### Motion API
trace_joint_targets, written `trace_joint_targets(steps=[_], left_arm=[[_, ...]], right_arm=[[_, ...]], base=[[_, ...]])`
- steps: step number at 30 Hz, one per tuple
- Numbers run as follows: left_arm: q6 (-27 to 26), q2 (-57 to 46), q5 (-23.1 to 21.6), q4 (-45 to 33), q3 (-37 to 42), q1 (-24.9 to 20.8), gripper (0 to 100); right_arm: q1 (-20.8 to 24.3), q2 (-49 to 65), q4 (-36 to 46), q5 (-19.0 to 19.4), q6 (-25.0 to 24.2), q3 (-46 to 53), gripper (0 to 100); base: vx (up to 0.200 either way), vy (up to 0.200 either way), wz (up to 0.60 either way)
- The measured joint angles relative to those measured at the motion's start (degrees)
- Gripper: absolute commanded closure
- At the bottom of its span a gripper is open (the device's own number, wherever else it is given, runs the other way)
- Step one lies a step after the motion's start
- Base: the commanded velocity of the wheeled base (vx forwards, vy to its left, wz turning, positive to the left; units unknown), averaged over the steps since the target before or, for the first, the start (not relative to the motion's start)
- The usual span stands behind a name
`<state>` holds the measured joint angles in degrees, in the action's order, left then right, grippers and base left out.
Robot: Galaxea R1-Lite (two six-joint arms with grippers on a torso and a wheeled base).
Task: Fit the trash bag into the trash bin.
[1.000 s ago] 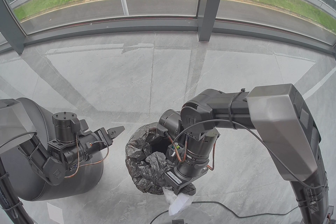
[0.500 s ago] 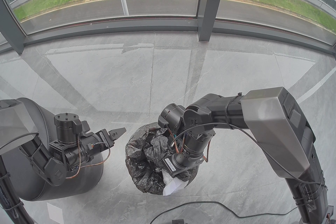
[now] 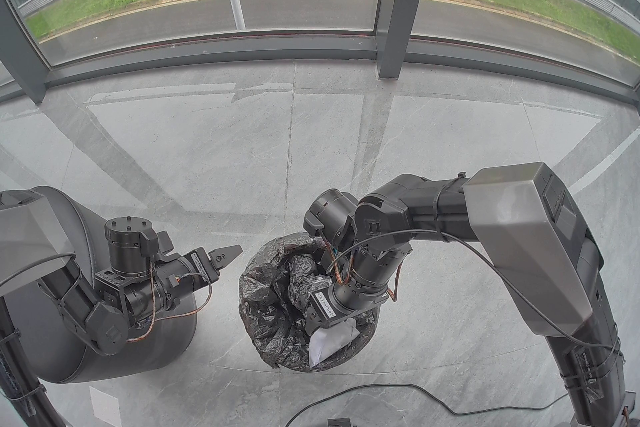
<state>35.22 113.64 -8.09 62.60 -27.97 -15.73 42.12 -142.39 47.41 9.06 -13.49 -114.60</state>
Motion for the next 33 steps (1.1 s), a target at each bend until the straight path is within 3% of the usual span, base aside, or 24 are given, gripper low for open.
trace_joint_targets(steps=[19, 26, 33], left_arm=[[-0.1, 0.5, 0.0, 0.0, -0.1, 0.0, 0], [-0.1, 0.6, 0.0, 0.0, -0.1, -0.1, 0], [-0.1, 0.7, 0.1, 0.0, 0.0, -0.5, 0]], right_arm=[[3.2, 0.1, -5.4, -2.2, -1.6, 0.0, 0], [4.3, 2.3, -4.5, -2.4, -1.3, 0.0, 0], [5.9, 5.6, 1.5, -2.4, -2.6, 0.0, 0]], base=[[0.0, 0.0, 0.0], [0.0, 0.0, 0.0], [0.0, 0.0, 0.0]])
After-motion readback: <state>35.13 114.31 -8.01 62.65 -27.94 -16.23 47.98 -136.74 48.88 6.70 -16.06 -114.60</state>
